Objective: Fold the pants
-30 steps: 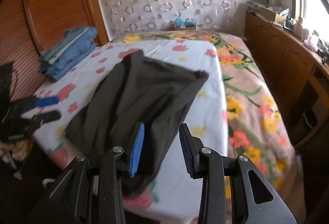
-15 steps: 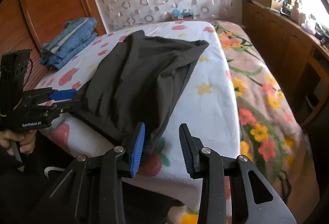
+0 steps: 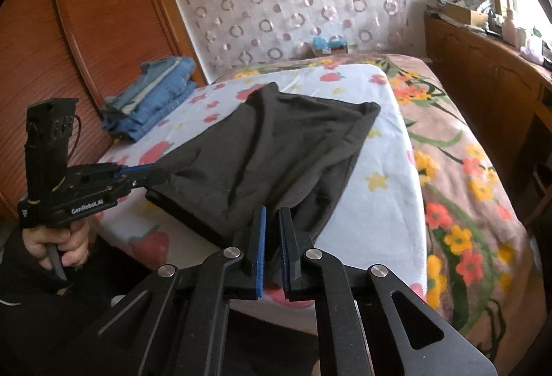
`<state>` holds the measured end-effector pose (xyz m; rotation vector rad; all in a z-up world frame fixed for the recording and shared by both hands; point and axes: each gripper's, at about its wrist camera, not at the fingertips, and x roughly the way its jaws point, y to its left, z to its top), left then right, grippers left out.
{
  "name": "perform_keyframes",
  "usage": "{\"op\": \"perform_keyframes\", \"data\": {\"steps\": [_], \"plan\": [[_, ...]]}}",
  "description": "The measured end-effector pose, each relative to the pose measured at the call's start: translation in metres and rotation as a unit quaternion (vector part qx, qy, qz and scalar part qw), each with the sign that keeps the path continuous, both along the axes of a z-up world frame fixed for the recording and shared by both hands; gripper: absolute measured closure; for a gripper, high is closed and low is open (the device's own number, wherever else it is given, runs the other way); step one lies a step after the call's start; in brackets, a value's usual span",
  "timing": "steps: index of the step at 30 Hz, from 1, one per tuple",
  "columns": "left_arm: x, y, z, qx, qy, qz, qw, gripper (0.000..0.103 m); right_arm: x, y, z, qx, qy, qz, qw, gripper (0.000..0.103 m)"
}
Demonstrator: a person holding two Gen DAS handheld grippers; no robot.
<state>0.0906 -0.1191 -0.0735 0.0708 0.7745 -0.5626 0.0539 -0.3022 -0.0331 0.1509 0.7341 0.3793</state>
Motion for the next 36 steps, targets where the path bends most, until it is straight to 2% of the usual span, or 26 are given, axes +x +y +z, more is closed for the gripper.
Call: {"op": "perform_keyframes", "data": {"steps": [8,10,12,13,18,23,32,34,36], "plan": [[0.010,0.003,-0.027,0.015,0.043,0.015,0.9988,0.095,-0.001,0.014,-0.026,-0.016,0.033,-0.001,0.999,0.098],[0.011,0.004,-0.030,0.017,0.046,0.017,0.9987,0.090,-0.002,0.013,-0.028,-0.020,0.032,-0.008,0.999,0.098],[0.012,0.003,-0.031,0.023,0.046,0.023,0.9984,0.084,-0.002,0.012,-0.029,-0.025,0.030,-0.018,0.999,0.088],[0.013,0.003,-0.032,0.026,0.047,0.026,0.9982,0.080,-0.002,0.012,-0.029,-0.034,0.029,-0.027,0.999,0.079],[0.011,0.003,-0.034,0.032,0.038,0.021,0.9985,0.071,0.000,0.011,-0.033,-0.048,0.031,-0.045,0.997,0.069],[0.009,0.000,-0.035,0.043,0.024,0.019,0.9986,0.065,0.003,0.014,-0.041,-0.047,0.041,-0.048,0.997,0.066],[0.010,0.000,-0.035,0.038,0.027,0.027,0.9986,0.064,0.000,0.022,-0.043,-0.063,0.024,-0.055,0.996,0.065],[0.012,0.002,-0.034,0.026,0.037,0.028,0.9986,0.064,0.000,0.023,-0.043,-0.063,0.024,-0.053,0.996,0.073],[0.014,0.003,-0.033,0.005,0.051,0.027,0.9983,0.064,-0.001,0.024,-0.043,-0.057,0.024,-0.046,0.997,0.076]]}}
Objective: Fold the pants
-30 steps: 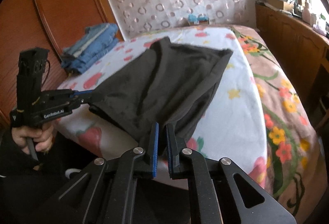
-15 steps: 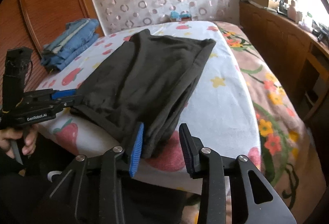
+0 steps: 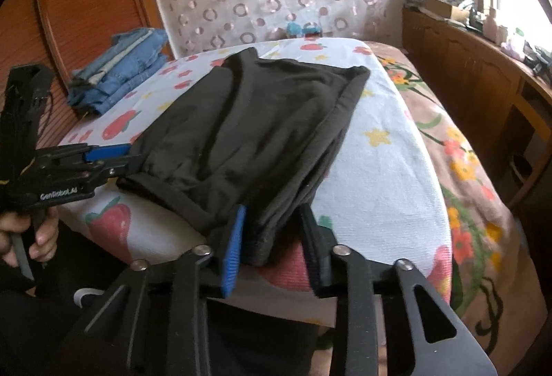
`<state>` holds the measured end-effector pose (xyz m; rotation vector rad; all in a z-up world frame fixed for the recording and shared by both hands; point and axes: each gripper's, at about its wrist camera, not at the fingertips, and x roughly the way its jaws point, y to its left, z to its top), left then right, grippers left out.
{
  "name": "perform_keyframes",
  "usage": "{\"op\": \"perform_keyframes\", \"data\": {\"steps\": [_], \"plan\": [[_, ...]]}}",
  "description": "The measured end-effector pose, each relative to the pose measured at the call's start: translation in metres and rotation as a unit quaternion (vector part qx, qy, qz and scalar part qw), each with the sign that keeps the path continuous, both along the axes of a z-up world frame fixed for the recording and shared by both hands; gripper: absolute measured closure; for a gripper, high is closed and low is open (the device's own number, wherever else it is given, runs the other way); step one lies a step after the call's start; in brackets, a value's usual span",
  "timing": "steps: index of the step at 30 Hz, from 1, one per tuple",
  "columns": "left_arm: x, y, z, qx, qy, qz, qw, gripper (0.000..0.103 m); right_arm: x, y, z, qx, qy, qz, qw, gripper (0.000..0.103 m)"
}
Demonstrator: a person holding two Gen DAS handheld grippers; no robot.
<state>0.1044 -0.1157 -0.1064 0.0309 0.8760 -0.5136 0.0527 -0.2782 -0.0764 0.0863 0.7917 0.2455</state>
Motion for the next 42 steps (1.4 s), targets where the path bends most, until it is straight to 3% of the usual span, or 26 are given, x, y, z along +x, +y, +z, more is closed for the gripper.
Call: {"op": "perform_keyframes", "data": {"steps": [4,9,13,15,19,29,34,42], "plan": [[-0.002,-0.006,-0.001,0.005,-0.006,-0.004,1.0000,0.064,0.000,0.000,0.000,0.005,-0.001,0.003,1.000,0.078],[-0.006,-0.012,-0.002,0.022,-0.023,-0.011,0.9994,0.066,0.002,-0.001,0.000,0.021,0.003,0.014,1.000,0.088],[-0.005,-0.012,-0.001,0.029,-0.020,-0.014,0.9993,0.094,0.005,-0.003,0.000,0.036,0.006,0.022,0.999,0.095],[-0.005,-0.011,0.001,0.026,-0.019,-0.016,0.9993,0.100,0.006,-0.004,0.001,0.044,0.006,0.025,0.999,0.096],[-0.011,-0.005,0.020,-0.006,-0.032,-0.022,0.9992,0.102,0.008,-0.006,0.010,0.060,-0.006,0.032,0.998,0.096],[-0.029,0.016,0.129,-0.067,-0.130,-0.021,0.9891,0.102,0.010,0.004,0.100,0.060,-0.104,0.064,0.991,0.096],[-0.032,0.031,0.180,-0.072,-0.180,-0.007,0.9810,0.102,0.012,0.014,0.157,0.055,-0.160,0.083,0.982,0.096],[-0.034,0.066,0.225,-0.075,-0.235,0.029,0.9687,0.102,0.017,0.036,0.224,0.048,-0.217,0.114,0.968,0.096]]}}
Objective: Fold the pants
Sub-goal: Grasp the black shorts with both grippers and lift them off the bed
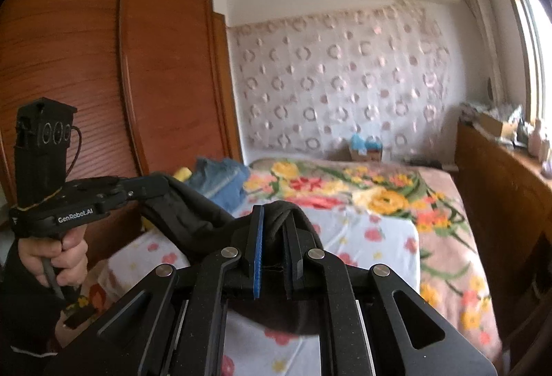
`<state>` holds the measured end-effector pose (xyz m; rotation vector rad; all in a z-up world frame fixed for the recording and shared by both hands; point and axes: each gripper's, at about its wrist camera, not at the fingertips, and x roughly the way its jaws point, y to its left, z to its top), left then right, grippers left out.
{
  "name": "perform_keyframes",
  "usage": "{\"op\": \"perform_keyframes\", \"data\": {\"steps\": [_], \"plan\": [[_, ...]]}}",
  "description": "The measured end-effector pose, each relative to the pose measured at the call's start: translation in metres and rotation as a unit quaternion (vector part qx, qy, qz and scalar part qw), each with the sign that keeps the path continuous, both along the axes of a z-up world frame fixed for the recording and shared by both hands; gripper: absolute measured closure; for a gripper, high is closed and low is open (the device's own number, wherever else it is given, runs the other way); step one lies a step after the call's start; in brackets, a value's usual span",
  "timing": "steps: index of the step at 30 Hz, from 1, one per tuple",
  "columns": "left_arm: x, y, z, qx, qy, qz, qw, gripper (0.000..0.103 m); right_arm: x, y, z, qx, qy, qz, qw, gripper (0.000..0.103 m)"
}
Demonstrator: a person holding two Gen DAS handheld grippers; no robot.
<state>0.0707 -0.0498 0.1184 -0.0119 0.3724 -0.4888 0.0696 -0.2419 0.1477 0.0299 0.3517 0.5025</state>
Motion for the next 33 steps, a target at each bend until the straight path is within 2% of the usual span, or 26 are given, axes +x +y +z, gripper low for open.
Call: {"op": "perform_keyframes", "data": {"steps": [6,10,12,16,19,22,23,26,33], "plan": [[0.031,0.016,-0.013,0.013,0.004,0.030,0.9994,0.102,0.031,0.020,0.009,0.004,0.010,0.018,1.000,0.096],[0.071,0.022,-0.020,0.022,0.005,0.050,0.9985,0.102,0.072,0.036,0.003,-0.016,0.021,0.011,1.000,0.096],[0.088,0.025,-0.015,0.032,-0.006,0.070,0.9970,0.102,0.103,0.042,0.002,-0.019,0.025,0.006,0.999,0.096],[0.110,0.032,0.000,0.030,-0.020,0.080,0.9962,0.102,0.138,0.044,0.014,-0.003,-0.004,-0.004,1.000,0.096],[0.118,0.037,-0.015,0.043,-0.001,0.079,0.9959,0.102,0.161,0.044,0.011,0.002,0.019,-0.003,1.000,0.096],[0.119,0.039,-0.045,0.056,0.033,0.074,0.9952,0.102,0.167,0.051,-0.014,-0.025,0.056,-0.004,0.998,0.096],[0.115,0.040,-0.054,0.060,0.038,0.070,0.9950,0.102,0.168,0.054,-0.029,-0.033,0.079,-0.002,0.996,0.096],[0.101,0.040,-0.070,0.066,0.052,0.061,0.9946,0.102,0.160,0.061,-0.054,-0.057,0.106,0.001,0.993,0.096],[0.072,0.041,-0.089,0.070,0.074,0.042,0.9940,0.102,0.125,0.065,-0.075,-0.056,0.135,0.008,0.989,0.096]]}}
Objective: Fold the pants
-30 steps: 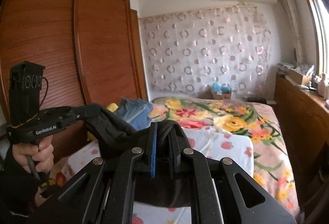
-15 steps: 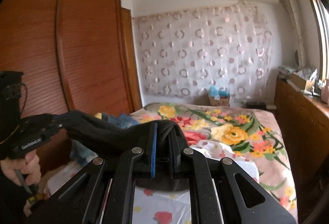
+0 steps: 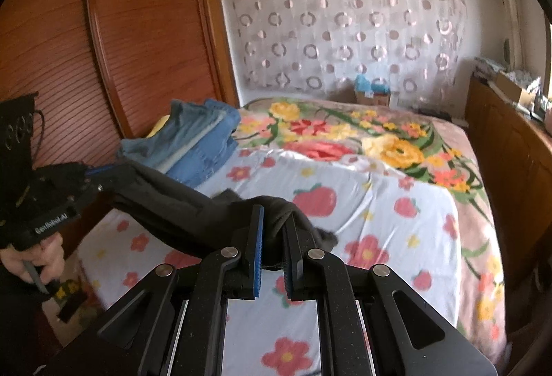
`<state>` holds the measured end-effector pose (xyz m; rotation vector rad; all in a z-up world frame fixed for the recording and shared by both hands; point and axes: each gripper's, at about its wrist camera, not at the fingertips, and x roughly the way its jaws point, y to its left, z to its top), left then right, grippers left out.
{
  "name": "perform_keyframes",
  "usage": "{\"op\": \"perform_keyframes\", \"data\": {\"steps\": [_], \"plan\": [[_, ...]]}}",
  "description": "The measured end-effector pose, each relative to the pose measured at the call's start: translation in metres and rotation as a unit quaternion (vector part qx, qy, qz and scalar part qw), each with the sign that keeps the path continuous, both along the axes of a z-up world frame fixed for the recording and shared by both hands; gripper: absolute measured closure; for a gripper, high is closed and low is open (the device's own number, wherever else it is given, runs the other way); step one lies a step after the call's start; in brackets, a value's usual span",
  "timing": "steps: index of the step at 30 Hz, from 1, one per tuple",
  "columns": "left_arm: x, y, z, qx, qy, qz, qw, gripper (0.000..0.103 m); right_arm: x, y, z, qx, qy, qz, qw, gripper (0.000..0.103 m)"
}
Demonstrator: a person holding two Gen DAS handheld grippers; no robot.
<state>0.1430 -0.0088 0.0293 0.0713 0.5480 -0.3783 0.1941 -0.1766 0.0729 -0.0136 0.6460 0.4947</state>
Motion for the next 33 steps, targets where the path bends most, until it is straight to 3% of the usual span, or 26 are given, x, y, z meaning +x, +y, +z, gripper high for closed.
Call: {"op": "perform_keyframes", "data": {"steps": [14,33], "plan": [[-0.058,0.003,-0.025,0.002,0.029,-0.023,0.9993,0.102,-0.064,0.013,-0.020,-0.020,0.026,0.013,0.999,0.096],[-0.102,0.013,-0.097,-0.021,0.115,-0.018,0.9929,0.101,-0.110,0.010,-0.099,0.004,0.088,0.008,0.996,0.096]]}}
